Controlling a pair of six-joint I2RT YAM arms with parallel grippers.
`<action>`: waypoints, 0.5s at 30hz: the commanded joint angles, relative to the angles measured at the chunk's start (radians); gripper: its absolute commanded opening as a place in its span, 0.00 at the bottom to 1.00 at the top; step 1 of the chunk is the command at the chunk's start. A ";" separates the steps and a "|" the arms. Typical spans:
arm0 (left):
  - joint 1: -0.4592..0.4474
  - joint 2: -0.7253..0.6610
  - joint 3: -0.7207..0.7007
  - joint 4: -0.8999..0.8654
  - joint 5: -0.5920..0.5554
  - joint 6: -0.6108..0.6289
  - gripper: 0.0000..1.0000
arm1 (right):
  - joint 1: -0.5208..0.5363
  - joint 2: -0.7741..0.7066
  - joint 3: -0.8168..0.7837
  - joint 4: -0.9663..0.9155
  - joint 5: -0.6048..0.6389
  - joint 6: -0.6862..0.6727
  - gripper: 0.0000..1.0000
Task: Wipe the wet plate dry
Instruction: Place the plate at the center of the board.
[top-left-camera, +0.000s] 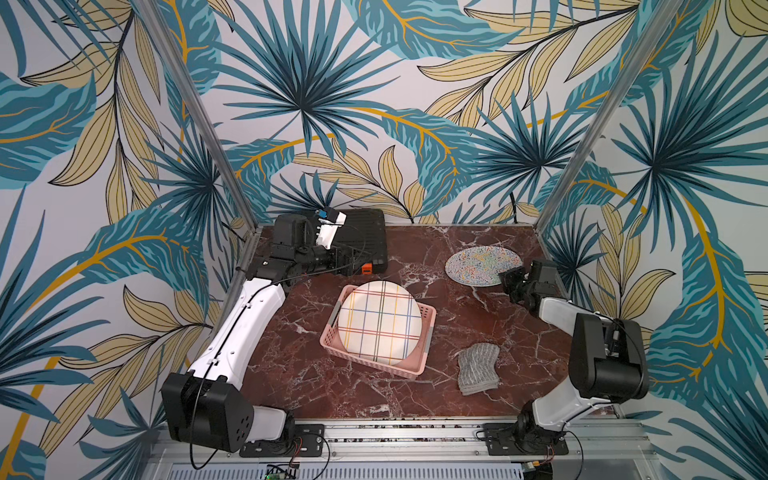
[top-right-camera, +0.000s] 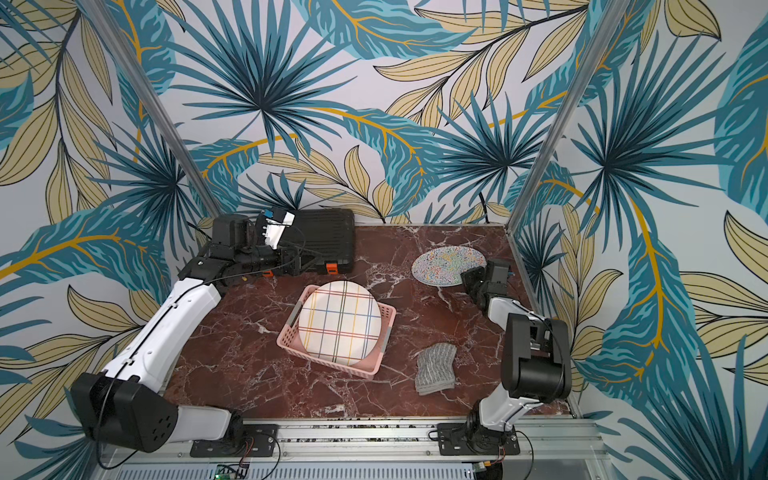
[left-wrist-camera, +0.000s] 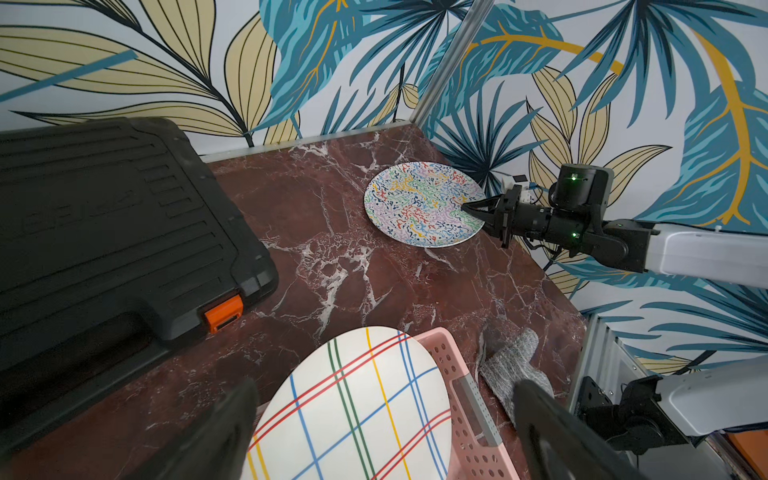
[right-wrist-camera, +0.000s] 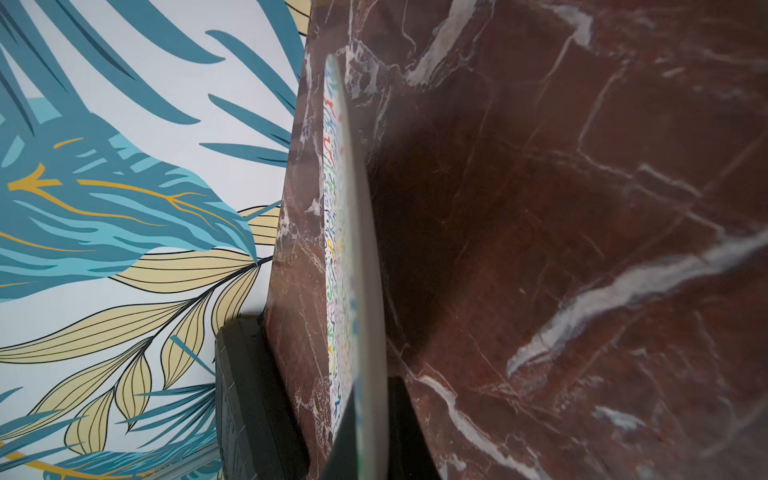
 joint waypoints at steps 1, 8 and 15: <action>0.004 0.007 -0.028 0.039 -0.005 -0.019 1.00 | -0.007 0.062 0.028 0.098 -0.025 0.015 0.00; 0.004 0.000 -0.051 0.063 -0.008 -0.021 1.00 | -0.007 0.158 0.003 0.106 -0.037 0.018 0.11; 0.004 0.004 -0.055 0.067 -0.015 -0.030 1.00 | -0.008 0.167 -0.040 0.079 -0.018 -0.021 0.27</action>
